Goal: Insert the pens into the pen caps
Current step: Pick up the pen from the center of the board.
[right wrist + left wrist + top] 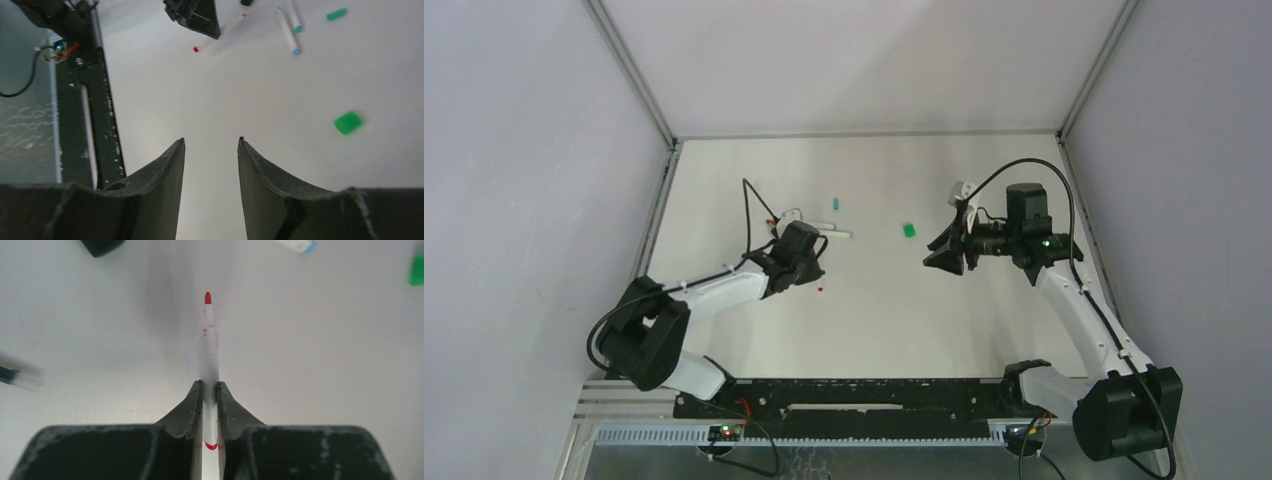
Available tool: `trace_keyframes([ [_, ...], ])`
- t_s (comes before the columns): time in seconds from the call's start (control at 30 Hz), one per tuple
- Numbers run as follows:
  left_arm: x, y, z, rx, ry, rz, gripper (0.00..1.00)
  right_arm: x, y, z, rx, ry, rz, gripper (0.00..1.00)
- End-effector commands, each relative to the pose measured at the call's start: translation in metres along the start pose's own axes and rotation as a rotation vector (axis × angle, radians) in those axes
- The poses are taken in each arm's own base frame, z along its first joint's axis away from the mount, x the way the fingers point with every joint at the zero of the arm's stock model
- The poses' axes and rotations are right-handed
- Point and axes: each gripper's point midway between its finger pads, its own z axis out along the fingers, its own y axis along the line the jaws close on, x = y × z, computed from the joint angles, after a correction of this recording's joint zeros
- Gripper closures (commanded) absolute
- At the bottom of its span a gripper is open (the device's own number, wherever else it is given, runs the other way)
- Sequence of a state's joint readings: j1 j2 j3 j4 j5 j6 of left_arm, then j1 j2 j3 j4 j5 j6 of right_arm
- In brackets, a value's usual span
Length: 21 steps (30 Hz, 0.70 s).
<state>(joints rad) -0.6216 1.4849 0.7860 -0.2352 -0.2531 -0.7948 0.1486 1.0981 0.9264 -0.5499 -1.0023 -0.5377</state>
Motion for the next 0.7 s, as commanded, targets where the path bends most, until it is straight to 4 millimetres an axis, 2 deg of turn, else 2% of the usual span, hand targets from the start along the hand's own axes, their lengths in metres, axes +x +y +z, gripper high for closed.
trace_keyframes([
  [0.0,-0.009,-0.038,-0.023,0.192,-0.099,-0.054,0.95,-0.018,0.015,0.012,-0.098,-0.120,0.117,0.48],
  [0.07,-0.009,-0.050,-0.032,0.252,-0.125,-0.070,0.96,-0.016,0.014,0.022,-0.110,-0.158,0.211,0.44],
  [0.2,-0.013,-0.082,-0.049,0.405,-0.183,-0.125,0.96,-0.004,0.012,0.049,-0.115,-0.181,0.347,0.28],
  [0.33,-0.008,-0.102,-0.053,0.475,-0.172,-0.148,0.97,0.019,0.011,0.079,-0.115,-0.133,0.482,0.21],
  [0.43,-0.001,-0.115,-0.052,0.517,-0.151,-0.160,0.97,0.035,0.006,0.097,-0.099,-0.092,0.580,0.20],
  [0.53,0.004,-0.126,-0.050,0.548,-0.129,-0.174,0.97,0.049,0.010,0.113,-0.129,-0.052,0.649,0.23],
  [0.67,0.008,-0.140,-0.051,0.583,-0.112,-0.175,0.97,0.055,0.012,0.124,-0.162,-0.035,0.736,0.29],
])
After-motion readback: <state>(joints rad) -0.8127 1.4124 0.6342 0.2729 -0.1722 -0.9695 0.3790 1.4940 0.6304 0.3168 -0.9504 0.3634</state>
